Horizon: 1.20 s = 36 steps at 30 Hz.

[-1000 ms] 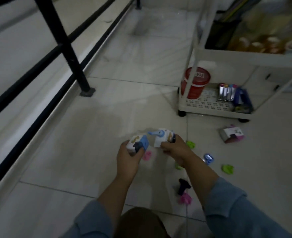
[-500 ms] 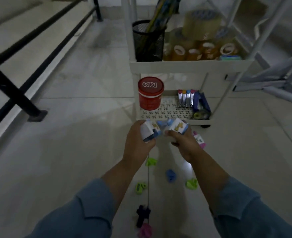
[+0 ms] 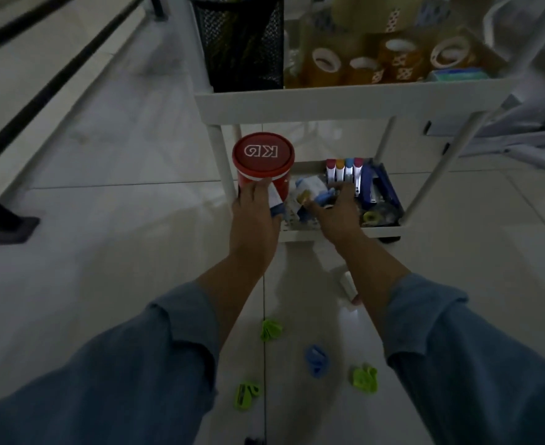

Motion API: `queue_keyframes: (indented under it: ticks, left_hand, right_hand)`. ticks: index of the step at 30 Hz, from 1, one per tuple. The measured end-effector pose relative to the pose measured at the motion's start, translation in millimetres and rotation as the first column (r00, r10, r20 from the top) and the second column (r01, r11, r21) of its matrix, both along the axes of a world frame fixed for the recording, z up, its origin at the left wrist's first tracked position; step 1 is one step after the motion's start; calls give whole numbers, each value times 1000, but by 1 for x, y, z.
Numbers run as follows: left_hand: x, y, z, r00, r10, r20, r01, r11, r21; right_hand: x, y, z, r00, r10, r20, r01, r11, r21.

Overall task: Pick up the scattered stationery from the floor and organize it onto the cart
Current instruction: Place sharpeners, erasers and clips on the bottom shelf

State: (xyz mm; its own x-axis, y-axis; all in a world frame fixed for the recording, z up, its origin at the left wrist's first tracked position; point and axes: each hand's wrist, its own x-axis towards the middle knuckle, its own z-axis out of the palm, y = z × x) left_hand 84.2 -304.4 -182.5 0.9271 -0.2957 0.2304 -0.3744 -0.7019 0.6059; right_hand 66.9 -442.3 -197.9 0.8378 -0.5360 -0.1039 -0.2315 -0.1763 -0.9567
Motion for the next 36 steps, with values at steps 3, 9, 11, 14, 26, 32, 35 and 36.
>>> queue_keyframes:
  ticks: [3, 9, 11, 14, 26, 32, 35, 36]
  left_hand:
    - [7, -9, -6, 998, -36, 51, 26, 980, 198]
    - [23, -19, -8, 964, 46, -261, -133, 935, -327]
    - [21, -18, -10, 951, 89, -297, -198, 912, -358]
    - [21, -14, -7, 971, 123, -203, -127, 992, -5]
    - [22, -1, 4, 980, -178, 85, 60, 682, 729]
    - [23, 1, 23, 970, -245, -2, 134, 526, 840]
    - [22, 1, 29, 969, -245, -14, 146, 528, 836]
    - [20, -1, 31, 970, -242, -18, 145, 519, 843]
  right_hand:
    - [6, 6, -6, 1000, 23, -5, -23, 991, -130]
    - [9, 19, -16, 997, 72, -6, -71, 953, -294]
    - [7, 23, -15, 998, 67, 0, -64, 956, -288]
    - [7, 22, -14, 996, 81, -48, -92, 945, -314]
    - [10, 20, -20, 986, 81, -146, -126, 933, -338]
    - [12, 22, -23, 986, 101, -134, -139, 938, -318]
    - [10, 24, -24, 988, 107, -115, -138, 943, -304]
    - [9, 24, -24, 988, 111, -106, -138, 943, -303]
